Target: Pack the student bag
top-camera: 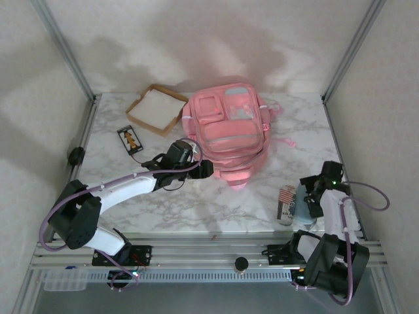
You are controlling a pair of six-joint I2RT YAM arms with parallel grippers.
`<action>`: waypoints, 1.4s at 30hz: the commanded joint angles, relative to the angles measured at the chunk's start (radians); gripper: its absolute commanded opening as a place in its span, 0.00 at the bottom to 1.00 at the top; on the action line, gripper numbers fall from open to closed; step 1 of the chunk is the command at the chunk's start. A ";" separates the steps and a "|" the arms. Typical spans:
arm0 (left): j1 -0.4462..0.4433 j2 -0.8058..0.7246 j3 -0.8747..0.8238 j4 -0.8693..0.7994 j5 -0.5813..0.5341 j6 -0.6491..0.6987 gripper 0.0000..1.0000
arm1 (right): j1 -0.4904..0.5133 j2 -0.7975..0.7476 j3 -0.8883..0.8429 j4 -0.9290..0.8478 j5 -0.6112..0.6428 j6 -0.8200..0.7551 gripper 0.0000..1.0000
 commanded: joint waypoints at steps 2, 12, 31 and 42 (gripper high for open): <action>-0.005 -0.014 0.005 -0.007 -0.006 0.013 0.73 | 0.153 0.047 -0.063 0.224 -0.115 0.264 0.99; -0.005 0.011 0.056 -0.046 -0.036 0.013 0.73 | 0.318 0.233 0.185 0.237 -0.080 0.139 0.99; -0.011 0.005 0.104 -0.028 -0.040 -0.043 0.75 | 0.131 0.395 0.140 0.222 -0.461 -0.524 0.99; -0.012 0.036 0.175 -0.096 -0.059 -0.002 0.77 | 0.241 0.426 0.136 0.331 -0.544 -0.577 0.76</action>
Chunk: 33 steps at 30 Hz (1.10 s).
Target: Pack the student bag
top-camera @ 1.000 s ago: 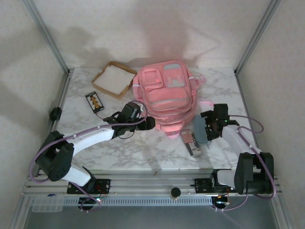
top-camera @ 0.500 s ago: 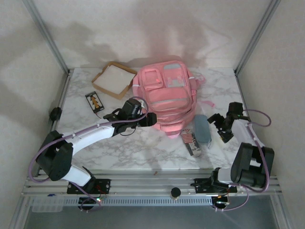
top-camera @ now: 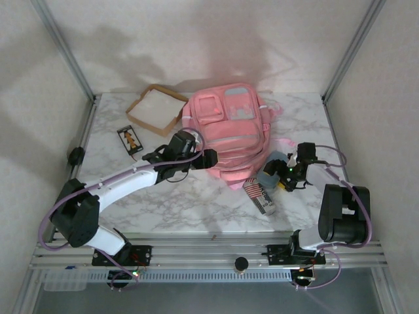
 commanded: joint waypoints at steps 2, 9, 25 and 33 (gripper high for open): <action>-0.007 0.018 0.034 -0.038 -0.027 0.018 0.77 | 0.002 0.012 -0.009 0.085 -0.057 -0.034 0.69; -0.007 0.036 0.071 -0.066 -0.032 0.022 0.78 | -0.016 0.027 -0.049 0.222 -0.038 0.021 0.56; -0.064 0.237 0.377 -0.179 -0.104 0.725 0.76 | -0.161 -0.142 -0.045 0.138 -0.153 -0.006 0.14; -0.180 0.479 0.623 -0.365 -0.248 0.977 0.86 | -0.221 -0.199 0.014 0.059 -0.240 -0.007 0.12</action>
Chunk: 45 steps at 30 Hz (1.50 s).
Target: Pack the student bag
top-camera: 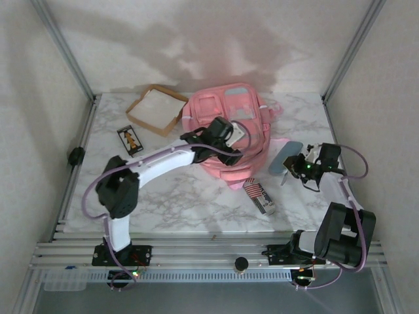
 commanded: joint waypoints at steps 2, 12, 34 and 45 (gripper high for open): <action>-0.069 0.085 0.078 -0.111 -0.123 0.208 0.89 | -0.011 -0.016 0.048 -0.046 -0.074 -0.012 0.12; -0.036 0.222 0.225 -0.113 -0.280 0.247 0.89 | -0.017 -0.018 0.055 -0.008 -0.128 0.027 0.12; -0.032 0.199 0.070 0.057 -0.311 0.272 0.48 | -0.018 -0.020 0.053 0.007 -0.150 0.043 0.15; -0.010 0.208 0.218 0.071 -0.248 0.237 0.15 | -0.017 -0.020 0.062 0.002 -0.152 0.041 0.14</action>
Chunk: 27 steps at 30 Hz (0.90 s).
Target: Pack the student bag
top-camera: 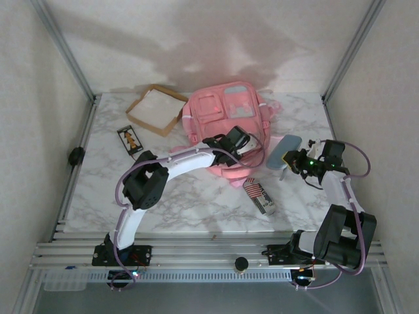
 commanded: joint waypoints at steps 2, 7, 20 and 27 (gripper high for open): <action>0.026 -0.023 0.099 0.010 0.008 -0.022 0.14 | -0.006 -0.013 0.035 -0.003 -0.036 -0.004 0.14; 0.049 -0.041 0.131 -0.012 0.082 -0.030 0.00 | -0.006 -0.009 0.053 -0.016 -0.047 -0.009 0.14; 0.042 -0.035 0.358 -0.092 0.060 -0.330 0.00 | 0.212 0.002 0.028 0.220 -0.183 0.203 0.14; 0.021 -0.003 0.487 -0.176 0.112 -0.512 0.00 | 0.334 0.201 0.015 0.747 -0.056 0.575 0.11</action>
